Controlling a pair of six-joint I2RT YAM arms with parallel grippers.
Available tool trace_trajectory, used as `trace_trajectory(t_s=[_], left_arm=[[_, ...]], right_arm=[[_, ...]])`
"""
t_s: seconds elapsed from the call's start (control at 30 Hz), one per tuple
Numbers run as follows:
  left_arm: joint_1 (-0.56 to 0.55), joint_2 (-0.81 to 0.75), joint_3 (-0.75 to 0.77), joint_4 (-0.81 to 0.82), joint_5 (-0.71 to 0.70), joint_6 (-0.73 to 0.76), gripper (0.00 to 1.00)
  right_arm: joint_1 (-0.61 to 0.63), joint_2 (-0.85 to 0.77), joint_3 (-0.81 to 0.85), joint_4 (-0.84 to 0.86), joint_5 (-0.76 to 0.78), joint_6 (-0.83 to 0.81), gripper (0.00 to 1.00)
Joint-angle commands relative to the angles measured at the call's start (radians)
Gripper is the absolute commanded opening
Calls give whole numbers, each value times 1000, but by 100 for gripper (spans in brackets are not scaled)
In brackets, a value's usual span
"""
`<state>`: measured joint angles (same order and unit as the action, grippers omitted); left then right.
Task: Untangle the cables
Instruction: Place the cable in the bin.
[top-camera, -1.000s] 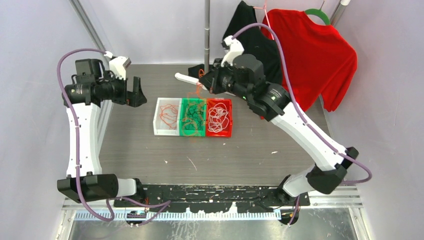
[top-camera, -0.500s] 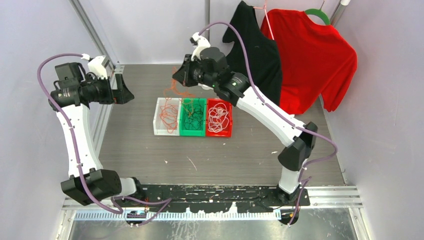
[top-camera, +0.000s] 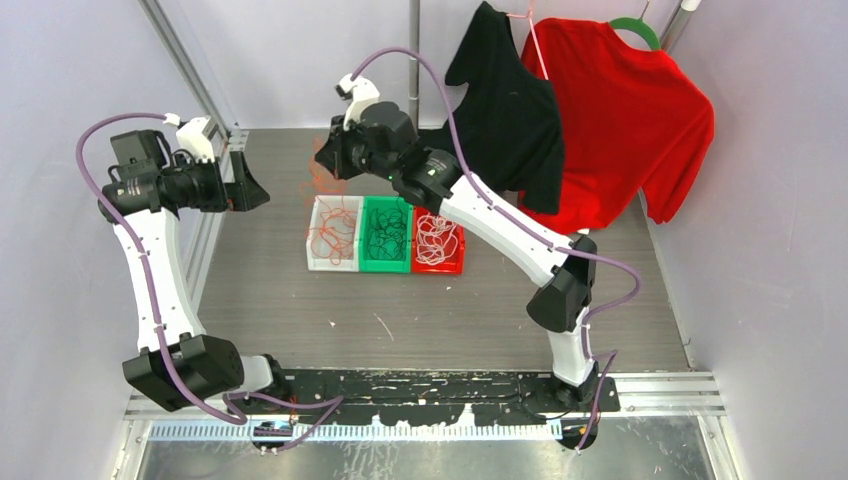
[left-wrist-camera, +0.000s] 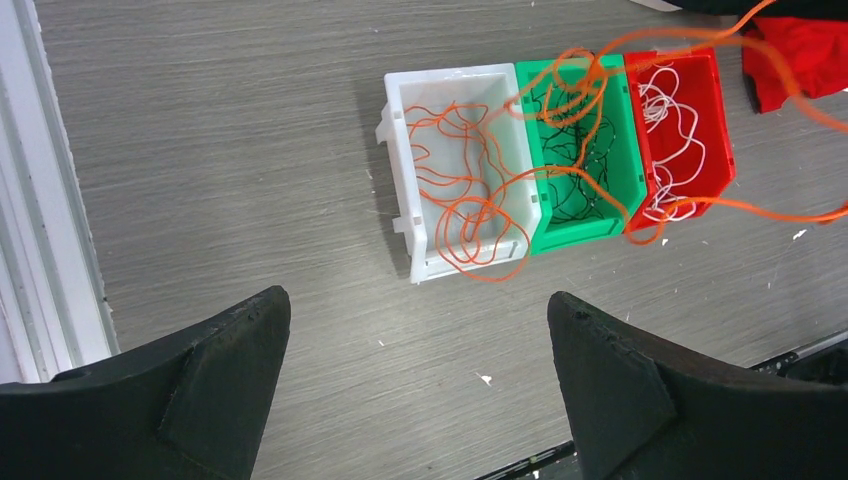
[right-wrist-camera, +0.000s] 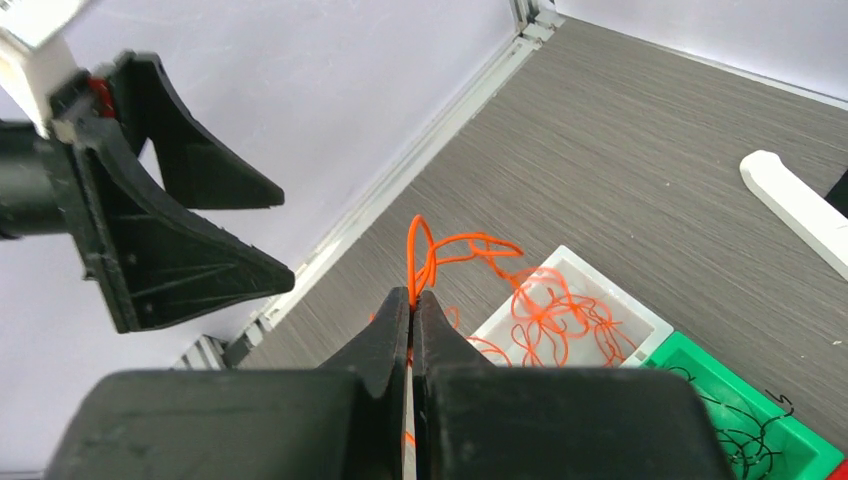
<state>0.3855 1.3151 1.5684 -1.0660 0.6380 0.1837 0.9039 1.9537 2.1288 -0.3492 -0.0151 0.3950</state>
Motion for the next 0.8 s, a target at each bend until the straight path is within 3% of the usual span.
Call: trace_trajectory(t_s=[0.0, 0.43, 0.77], left_arm=[[18, -17, 16, 32, 52, 0, 100], [42, -11, 15, 14, 83, 24, 100], [48, -7, 13, 15, 92, 23, 100]], right_arm=[[19, 15, 24, 27, 54, -89, 1], [66, 64, -180, 30, 60, -140, 1], [68, 195, -198, 32, 40, -123, 1]])
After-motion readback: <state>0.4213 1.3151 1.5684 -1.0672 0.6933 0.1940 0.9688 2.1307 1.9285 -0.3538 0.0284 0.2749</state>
